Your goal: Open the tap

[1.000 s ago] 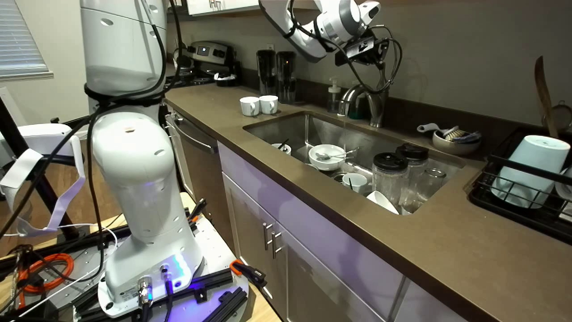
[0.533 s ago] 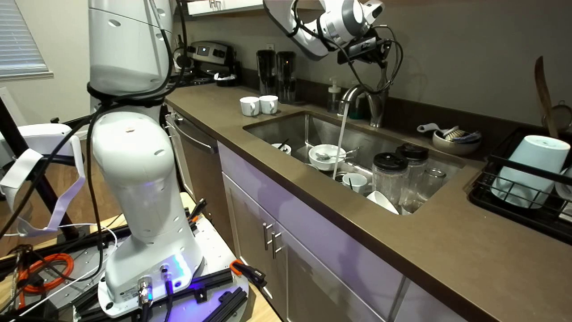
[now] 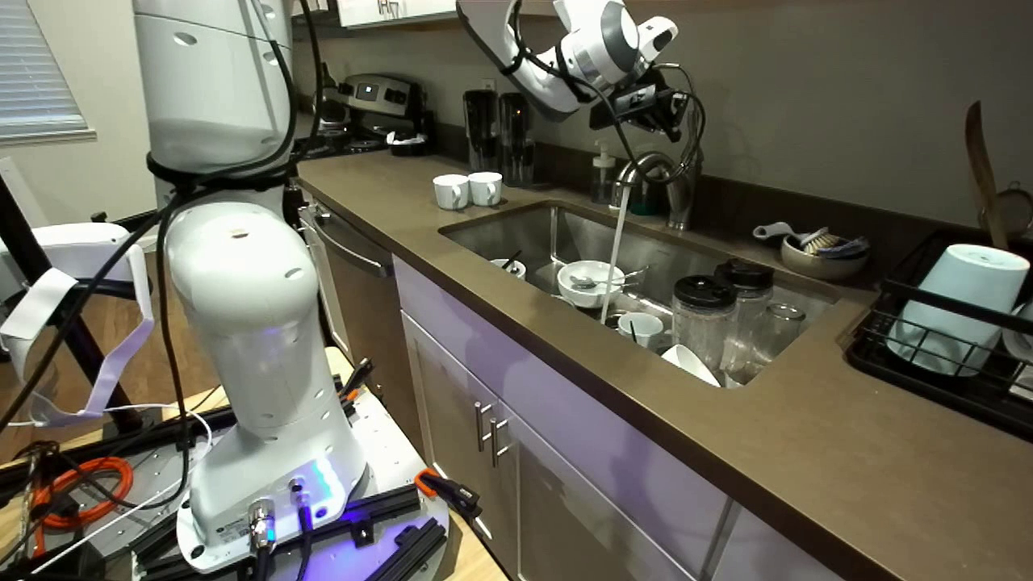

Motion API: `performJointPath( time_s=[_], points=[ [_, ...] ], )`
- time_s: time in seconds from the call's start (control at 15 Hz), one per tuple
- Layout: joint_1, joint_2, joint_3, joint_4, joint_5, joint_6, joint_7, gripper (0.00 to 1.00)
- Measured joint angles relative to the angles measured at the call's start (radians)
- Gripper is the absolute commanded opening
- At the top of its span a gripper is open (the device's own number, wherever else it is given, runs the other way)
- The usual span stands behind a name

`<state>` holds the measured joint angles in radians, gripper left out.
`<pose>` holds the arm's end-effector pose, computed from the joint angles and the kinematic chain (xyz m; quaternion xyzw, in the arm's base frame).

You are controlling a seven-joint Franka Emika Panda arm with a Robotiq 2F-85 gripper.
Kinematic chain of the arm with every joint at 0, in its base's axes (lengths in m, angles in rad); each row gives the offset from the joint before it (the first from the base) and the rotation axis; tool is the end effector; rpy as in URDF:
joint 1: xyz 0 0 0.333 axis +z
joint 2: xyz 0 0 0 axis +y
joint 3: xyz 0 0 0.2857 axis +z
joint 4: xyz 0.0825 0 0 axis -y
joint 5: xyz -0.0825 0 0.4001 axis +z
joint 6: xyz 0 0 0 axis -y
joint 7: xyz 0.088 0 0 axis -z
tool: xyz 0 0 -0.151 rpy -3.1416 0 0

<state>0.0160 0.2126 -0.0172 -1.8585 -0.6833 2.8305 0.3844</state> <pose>0.6953 0.0235 0.4189 0.9081 0.0866 0.3834 0.1446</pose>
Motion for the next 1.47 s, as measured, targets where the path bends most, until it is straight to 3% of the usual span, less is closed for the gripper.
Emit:
performJointPath(
  time_s=[0.4,0.67,1.13,1.47],
  points=[
    [0.036,-0.192,-0.036,-0.211,-0.235,-0.005,0.268,0.04],
    [0.044,-0.307,-0.022,-0.346,-0.240,-0.003,0.295,0.04],
    [0.126,-0.450,-0.035,-0.501,0.025,-0.016,0.152,0.04],
    [0.125,-0.552,0.034,-0.540,0.306,-0.165,-0.047,0.04]
  ],
)
